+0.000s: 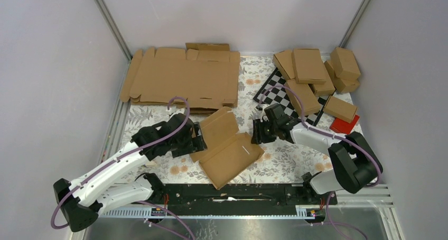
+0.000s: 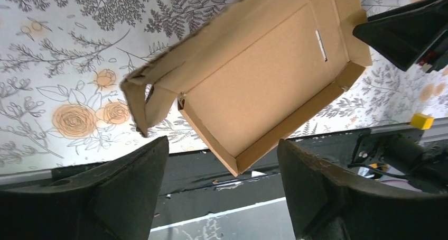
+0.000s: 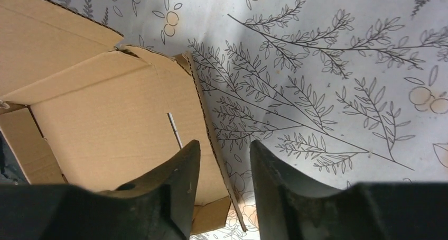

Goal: Fold the paper box

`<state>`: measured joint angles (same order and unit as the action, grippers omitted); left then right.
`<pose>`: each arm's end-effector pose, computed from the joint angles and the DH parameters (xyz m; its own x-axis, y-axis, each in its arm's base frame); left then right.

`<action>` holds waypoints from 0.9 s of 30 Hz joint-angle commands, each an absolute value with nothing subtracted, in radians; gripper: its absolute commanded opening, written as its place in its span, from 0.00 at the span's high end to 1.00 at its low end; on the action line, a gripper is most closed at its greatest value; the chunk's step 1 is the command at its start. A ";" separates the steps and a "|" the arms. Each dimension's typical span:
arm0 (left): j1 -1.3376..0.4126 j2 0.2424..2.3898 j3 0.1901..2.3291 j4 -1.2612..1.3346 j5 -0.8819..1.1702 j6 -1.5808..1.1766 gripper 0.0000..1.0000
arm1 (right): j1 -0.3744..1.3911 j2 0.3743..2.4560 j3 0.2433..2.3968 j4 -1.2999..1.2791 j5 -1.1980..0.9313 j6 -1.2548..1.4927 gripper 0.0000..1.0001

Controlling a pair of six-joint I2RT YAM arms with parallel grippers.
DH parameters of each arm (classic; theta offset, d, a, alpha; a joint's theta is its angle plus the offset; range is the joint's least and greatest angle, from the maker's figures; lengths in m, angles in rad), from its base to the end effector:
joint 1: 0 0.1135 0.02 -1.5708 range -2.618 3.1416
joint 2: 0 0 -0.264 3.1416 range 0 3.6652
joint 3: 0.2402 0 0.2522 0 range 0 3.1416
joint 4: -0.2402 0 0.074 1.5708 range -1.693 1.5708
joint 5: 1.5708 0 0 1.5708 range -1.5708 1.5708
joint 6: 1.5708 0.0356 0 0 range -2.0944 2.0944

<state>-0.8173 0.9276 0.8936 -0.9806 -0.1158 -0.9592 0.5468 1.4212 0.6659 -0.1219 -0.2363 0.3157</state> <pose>0.1168 -0.1184 0.2835 -0.8926 -0.2372 -0.3835 -0.0837 0.9229 -0.3759 0.2259 0.1473 0.1668 -0.8210 -0.1464 -0.5518 -0.3981 0.8396 0.3696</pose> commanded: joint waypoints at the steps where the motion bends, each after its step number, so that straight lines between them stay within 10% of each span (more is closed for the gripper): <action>1: -0.820 0.892 0.880 -0.932 -0.093 -1.053 0.17 | 0.543 1.454 0.712 -0.104 -0.295 0.294 0.62; 5: -0.821 0.915 0.888 -0.925 -0.095 -1.029 0.17 | 0.542 1.431 0.703 -0.105 -0.226 0.305 1.00; 13: -0.828 0.921 0.805 -0.844 -0.064 -1.091 0.20 | 0.541 1.193 0.603 -0.139 0.073 0.410 1.00; 27: -0.856 1.068 0.667 -0.483 -0.239 -1.107 0.47 | 0.541 1.074 0.518 -0.163 -0.055 0.485 1.00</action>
<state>-0.8509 1.0290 0.6601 -0.6292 -0.1272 -1.1088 0.5449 1.1110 0.5323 -0.1532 -0.0177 0.4553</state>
